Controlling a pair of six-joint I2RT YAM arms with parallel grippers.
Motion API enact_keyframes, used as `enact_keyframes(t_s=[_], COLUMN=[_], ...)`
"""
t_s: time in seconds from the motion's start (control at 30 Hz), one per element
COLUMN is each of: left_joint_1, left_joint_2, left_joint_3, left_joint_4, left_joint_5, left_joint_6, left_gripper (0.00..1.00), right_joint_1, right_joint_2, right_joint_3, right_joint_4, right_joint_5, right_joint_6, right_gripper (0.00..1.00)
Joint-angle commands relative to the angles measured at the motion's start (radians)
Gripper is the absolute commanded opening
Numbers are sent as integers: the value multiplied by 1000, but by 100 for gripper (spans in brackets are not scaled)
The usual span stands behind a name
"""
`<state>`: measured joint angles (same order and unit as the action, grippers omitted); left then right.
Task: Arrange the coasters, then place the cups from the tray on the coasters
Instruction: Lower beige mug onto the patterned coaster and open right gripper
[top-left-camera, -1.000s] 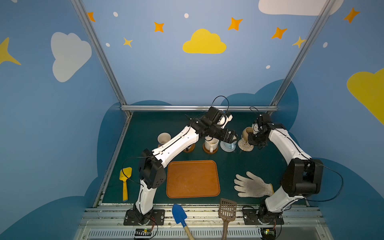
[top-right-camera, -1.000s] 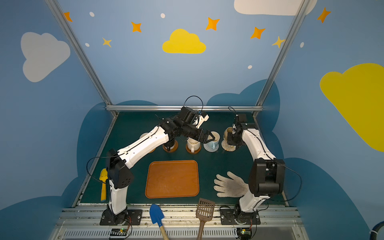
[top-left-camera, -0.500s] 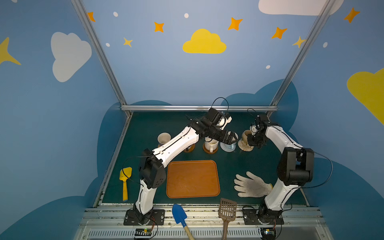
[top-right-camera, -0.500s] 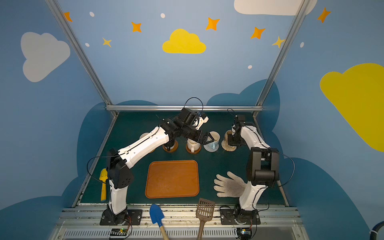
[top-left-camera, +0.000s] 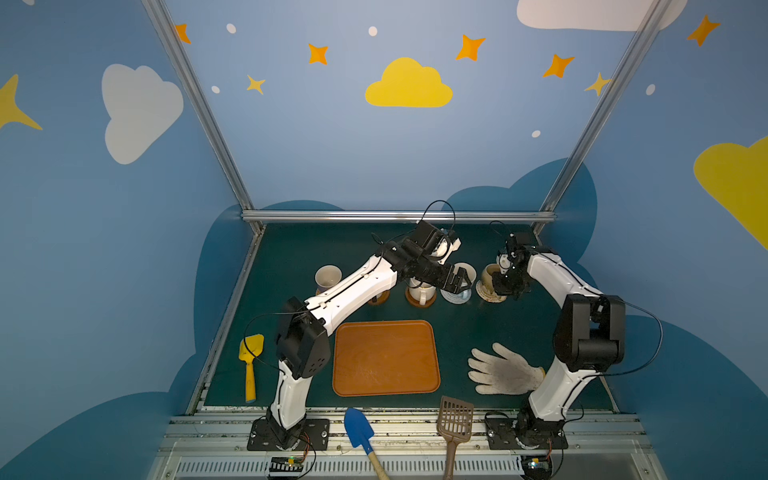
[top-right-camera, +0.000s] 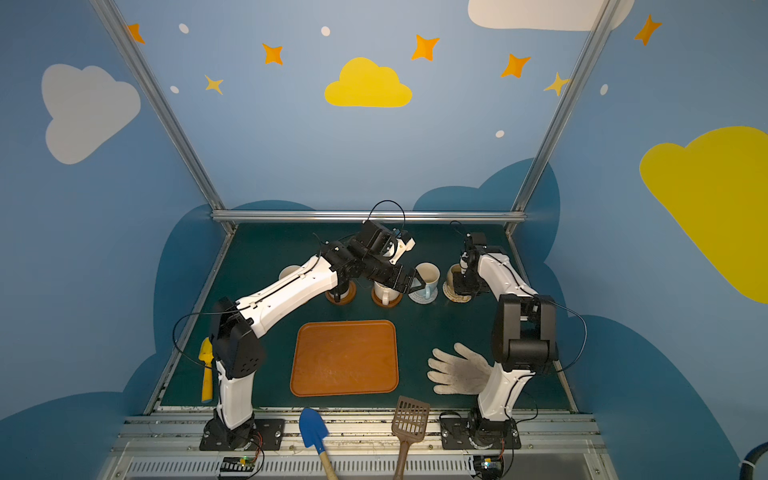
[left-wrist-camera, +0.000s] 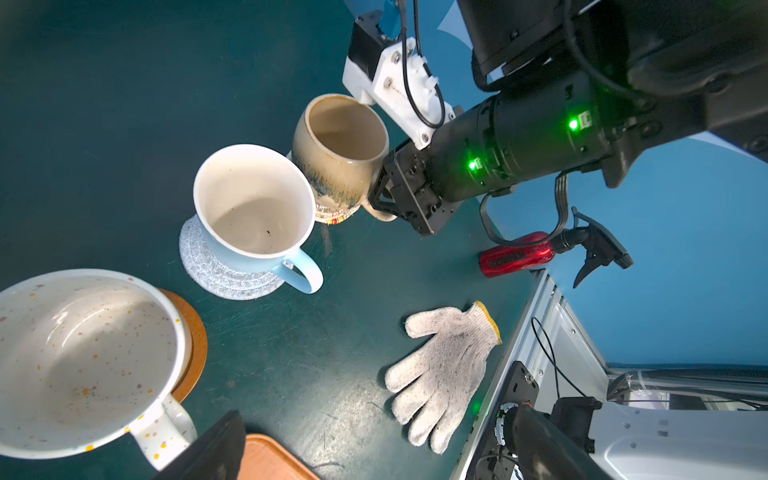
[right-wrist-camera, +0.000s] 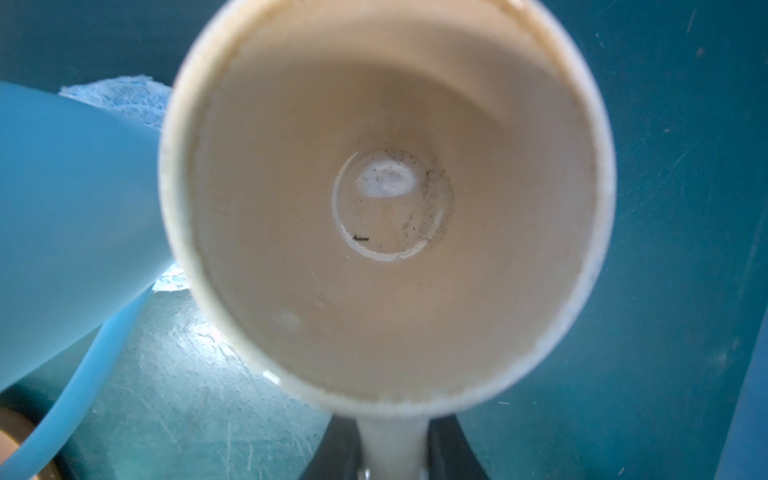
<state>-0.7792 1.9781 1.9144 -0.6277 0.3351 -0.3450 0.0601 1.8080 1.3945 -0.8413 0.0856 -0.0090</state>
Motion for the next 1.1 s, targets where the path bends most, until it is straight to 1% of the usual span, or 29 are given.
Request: enact_keyframes(t_s=[0.0,0.13,0.23,0.43,0.6,0.7,0.93,1.07], left_joint_1=[-2,-2,0,1,4,4,5,7], left_joint_2=[-49,-59,-65,-79,-96,-100,-107,-114], left_joint_3=[-7,-20,-23,-33,-56,-63,-70,-72], left_joint_4=[6,13,13,17,26,25,26,23], left_joint_5=[-8,-11,-15,-20,-26,-25,-30,-34], left_joint_6=[2,4,5,6,6,4,4,5], left_gripper=[100,100,100,100,100,100,100,100], right_joint_1=[10,18,19,15,1,-1,-3,-3], right_joint_2=[-1,2,-18,-14,-29,-48,-72,-94], right_joint_3=[-3,4,-23,-30,-58,-84,-95,-101], right_joint_4=[35,11,28,18,41,62,72,77], right_joint_5=[40,69,65,55,22,18,13,12], right_joint_6=[-9,9,24,51,86,95,102,105], right_gripper=[0,0,0,10,15,20,40,46])
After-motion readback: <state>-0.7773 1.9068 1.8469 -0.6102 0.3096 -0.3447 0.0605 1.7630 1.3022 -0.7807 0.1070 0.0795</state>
